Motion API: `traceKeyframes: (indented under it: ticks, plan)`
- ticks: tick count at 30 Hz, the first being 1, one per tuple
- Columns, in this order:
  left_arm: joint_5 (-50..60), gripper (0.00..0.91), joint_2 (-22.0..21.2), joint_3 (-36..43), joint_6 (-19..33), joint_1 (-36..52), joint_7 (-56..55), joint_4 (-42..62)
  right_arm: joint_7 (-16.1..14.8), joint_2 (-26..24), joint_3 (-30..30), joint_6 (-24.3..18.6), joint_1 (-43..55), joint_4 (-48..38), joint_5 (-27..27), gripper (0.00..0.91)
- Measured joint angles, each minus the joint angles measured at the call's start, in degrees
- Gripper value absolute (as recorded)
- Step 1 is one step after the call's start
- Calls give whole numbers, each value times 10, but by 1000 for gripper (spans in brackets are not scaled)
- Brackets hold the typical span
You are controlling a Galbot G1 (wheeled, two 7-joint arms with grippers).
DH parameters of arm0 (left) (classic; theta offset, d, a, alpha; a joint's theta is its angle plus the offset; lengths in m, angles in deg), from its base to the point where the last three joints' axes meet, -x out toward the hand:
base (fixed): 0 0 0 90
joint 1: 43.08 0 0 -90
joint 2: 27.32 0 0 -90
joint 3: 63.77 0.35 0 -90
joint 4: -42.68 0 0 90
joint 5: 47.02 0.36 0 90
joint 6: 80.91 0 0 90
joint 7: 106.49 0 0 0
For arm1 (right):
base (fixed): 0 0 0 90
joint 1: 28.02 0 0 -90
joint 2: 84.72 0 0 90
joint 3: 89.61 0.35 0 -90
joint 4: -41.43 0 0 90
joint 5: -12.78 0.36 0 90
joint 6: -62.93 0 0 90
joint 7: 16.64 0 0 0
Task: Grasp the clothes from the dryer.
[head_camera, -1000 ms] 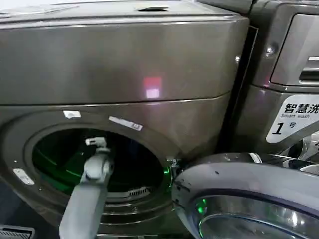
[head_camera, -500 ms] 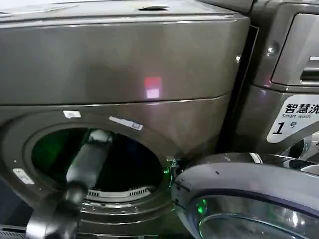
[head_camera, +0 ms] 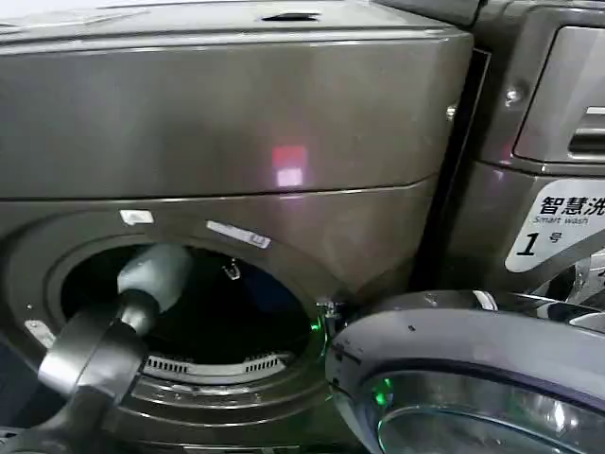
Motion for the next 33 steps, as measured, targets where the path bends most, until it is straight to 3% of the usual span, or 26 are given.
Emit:
traceKeyframes:
  ticks: [9,14,17,20,28,33]
  plan:
    - [15,887,-18,13,-15,-15,-18,9,-1,3,-3,-1,5,0,-1,907]
    - [18,512,-21,18,-17,-22,-19,12,-2,5,-3,-4,5,-5,-2,907]
    - [21,148,-22,19,-17,-25,-17,13,-2,5,-3,-5,6,-6,-2,907]
    - [22,0,-21,20,-16,-26,-16,15,-2,6,-7,-7,10,-7,-3,907]
    - [5,0,-16,6,-17,-31,-31,7,0,8,-17,-7,16,-3,-5,907]
    - [-68,0,-8,-30,-38,-47,-59,-22,1,9,-22,-7,21,2,-6,907]
